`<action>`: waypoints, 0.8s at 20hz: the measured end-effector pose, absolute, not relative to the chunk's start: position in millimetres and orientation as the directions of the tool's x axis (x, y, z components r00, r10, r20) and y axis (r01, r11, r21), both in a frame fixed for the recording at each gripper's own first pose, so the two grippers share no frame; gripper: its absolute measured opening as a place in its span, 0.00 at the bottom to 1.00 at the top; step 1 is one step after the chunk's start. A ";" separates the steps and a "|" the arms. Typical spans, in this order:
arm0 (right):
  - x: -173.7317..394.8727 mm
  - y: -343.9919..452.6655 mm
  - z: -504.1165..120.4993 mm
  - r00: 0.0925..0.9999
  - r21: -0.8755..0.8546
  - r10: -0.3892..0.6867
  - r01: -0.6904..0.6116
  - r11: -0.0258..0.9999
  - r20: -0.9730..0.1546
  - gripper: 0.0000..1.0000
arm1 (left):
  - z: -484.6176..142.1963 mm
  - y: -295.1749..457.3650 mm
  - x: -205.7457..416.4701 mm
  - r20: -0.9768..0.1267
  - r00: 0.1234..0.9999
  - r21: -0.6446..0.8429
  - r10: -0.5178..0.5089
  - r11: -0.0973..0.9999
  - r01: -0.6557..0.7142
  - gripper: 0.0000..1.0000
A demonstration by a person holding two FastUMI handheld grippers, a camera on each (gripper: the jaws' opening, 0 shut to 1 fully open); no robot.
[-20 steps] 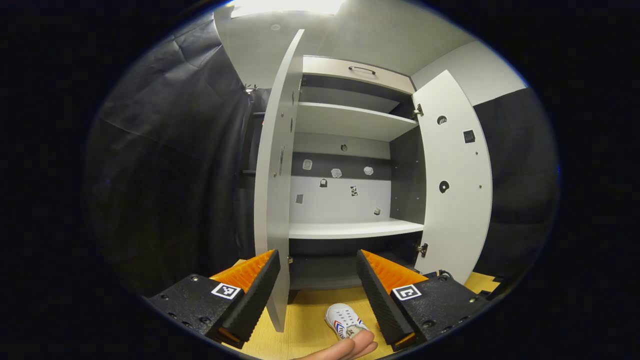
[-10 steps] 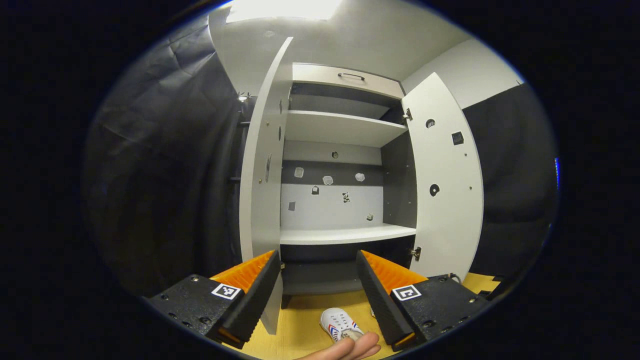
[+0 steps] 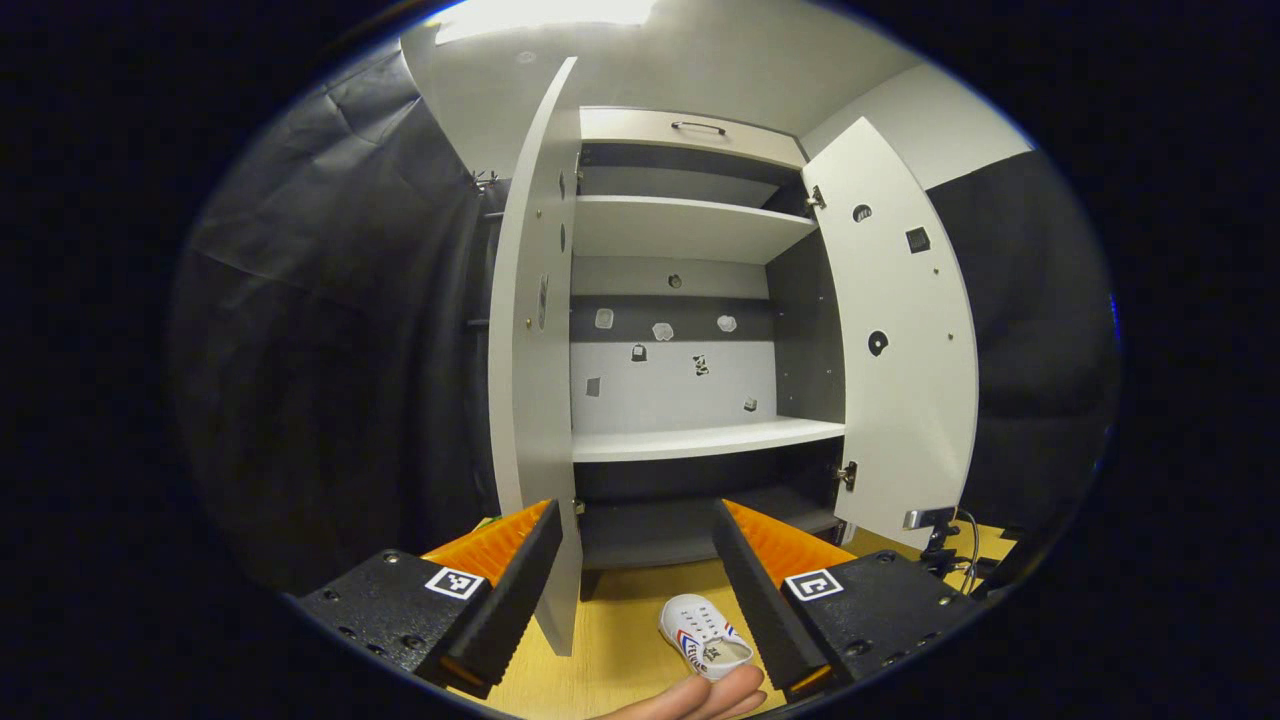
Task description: Grab one shoe with the right hand and put it into the shoe cabinet, grab the other shoe with the left hand and put it into the shoe cabinet; then close the right door with the right hand and the left door with the left hand.
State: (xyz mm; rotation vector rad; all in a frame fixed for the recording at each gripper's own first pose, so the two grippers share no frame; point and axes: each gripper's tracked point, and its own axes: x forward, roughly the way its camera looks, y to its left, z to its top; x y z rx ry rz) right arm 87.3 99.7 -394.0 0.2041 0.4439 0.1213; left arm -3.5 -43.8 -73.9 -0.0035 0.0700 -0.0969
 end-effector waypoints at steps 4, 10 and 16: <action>79.2 108.0 -371.3 0.898 0.262 0.204 -0.104 0.959 -0.389 0.04 | -78.6 -42.4 -3.8 -0.070 0.992 -0.023 -0.103 0.995 0.102 0.94; 79.3 118.6 -341.6 0.913 0.231 0.228 -0.155 0.961 -0.338 0.04 | -90.9 -45.0 -0.1 -0.086 0.990 -0.026 -0.114 0.993 0.113 0.94; 85.9 106.7 -327.0 0.934 0.185 0.188 -0.136 0.973 -0.304 0.00 | -104.2 -44.5 3.6 -0.118 0.986 -0.027 -0.114 0.993 0.111 0.94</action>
